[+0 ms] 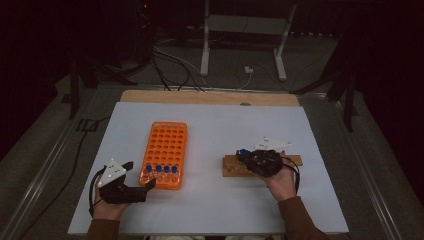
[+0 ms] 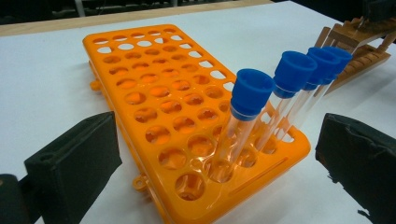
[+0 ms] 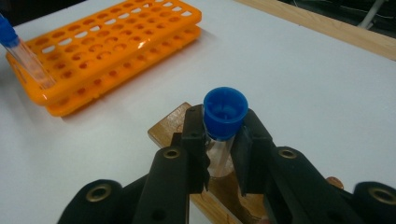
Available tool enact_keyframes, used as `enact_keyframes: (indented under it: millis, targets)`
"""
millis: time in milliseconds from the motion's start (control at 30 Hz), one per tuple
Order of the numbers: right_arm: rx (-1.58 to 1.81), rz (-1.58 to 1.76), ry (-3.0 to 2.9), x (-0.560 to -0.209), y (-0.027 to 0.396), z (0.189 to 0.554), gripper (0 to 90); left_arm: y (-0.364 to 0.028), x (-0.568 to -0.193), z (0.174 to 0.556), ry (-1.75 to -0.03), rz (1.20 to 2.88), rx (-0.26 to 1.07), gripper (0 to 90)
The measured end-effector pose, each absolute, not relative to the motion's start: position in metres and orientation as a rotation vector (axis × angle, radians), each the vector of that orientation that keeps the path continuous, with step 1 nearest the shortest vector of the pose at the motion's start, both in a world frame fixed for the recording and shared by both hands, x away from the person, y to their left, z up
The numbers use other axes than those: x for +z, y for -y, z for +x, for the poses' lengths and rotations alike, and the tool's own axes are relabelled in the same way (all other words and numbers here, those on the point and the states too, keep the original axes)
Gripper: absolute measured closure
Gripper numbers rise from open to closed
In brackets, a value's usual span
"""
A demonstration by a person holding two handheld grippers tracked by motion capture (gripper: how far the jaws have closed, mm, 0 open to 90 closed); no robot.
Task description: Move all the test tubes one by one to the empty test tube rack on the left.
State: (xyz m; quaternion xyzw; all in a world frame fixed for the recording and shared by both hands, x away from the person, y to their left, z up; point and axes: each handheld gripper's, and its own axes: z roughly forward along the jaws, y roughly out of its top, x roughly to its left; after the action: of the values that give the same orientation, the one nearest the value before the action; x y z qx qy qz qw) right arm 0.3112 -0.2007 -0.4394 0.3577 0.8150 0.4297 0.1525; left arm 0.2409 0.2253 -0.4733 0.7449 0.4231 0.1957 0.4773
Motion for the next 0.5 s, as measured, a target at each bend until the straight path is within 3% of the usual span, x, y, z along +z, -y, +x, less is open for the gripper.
enact_keyframes:
  millis: [500]
  targets:
    - [1.274, 1.034, -2.319, -0.422, 0.203, 0.31, 76.7, -0.223, -0.472, 0.241, -1.028, 1.825, 0.48, 0.4]
